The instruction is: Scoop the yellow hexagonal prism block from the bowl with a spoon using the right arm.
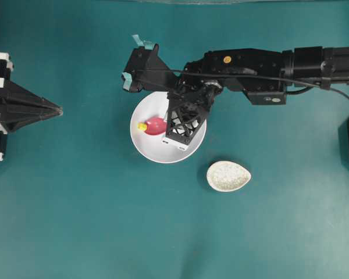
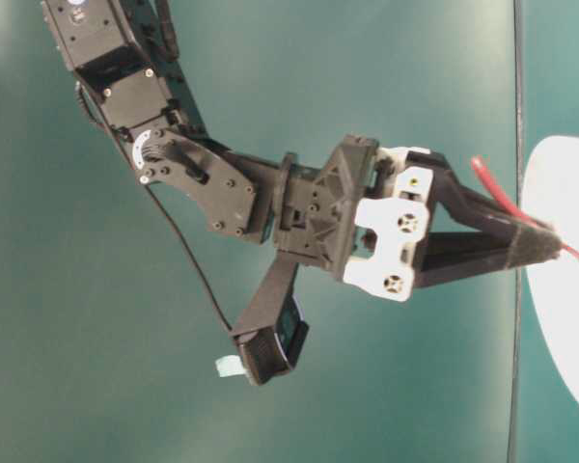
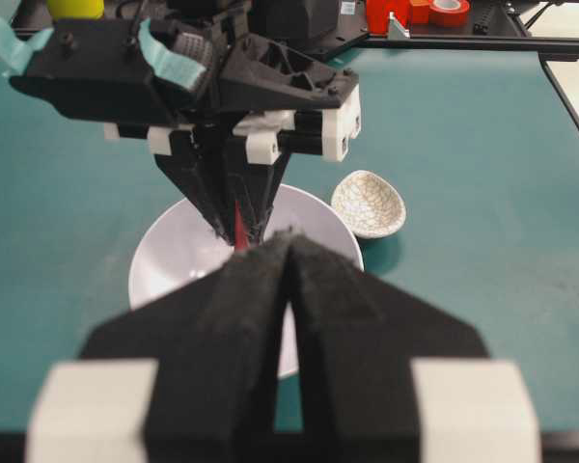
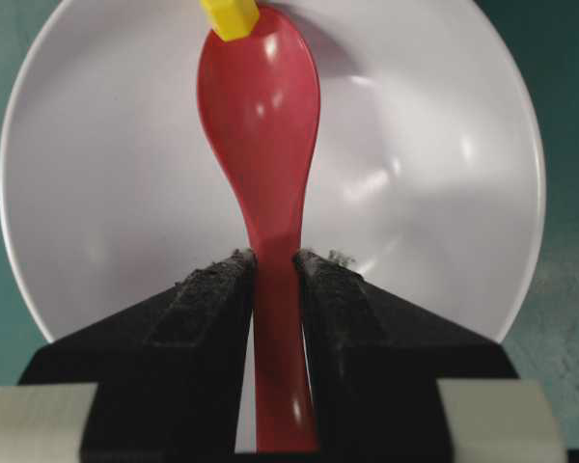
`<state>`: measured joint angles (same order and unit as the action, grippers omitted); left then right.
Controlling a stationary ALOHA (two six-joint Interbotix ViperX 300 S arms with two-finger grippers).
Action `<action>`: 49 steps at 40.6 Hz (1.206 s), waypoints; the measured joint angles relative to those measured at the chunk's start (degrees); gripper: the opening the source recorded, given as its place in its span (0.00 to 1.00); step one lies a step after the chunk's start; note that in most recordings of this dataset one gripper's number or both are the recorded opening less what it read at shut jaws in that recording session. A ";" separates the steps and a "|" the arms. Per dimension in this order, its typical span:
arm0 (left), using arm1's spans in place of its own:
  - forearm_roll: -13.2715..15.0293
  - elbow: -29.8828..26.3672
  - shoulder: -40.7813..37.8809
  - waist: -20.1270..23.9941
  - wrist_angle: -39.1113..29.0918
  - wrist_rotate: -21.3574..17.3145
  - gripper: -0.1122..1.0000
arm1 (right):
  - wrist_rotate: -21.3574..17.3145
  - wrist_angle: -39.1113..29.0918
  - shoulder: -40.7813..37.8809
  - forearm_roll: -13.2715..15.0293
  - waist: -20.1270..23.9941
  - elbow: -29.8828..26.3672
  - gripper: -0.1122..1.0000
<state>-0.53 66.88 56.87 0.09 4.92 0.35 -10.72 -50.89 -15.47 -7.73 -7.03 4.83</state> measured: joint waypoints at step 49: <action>0.09 0.00 -0.09 -0.09 0.00 0.00 0.10 | -0.35 13.18 4.57 -1.58 0.00 9.14 0.29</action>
<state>-0.44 66.88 56.78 0.00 4.92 0.35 -11.07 -37.71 -10.90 -9.32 -7.03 13.97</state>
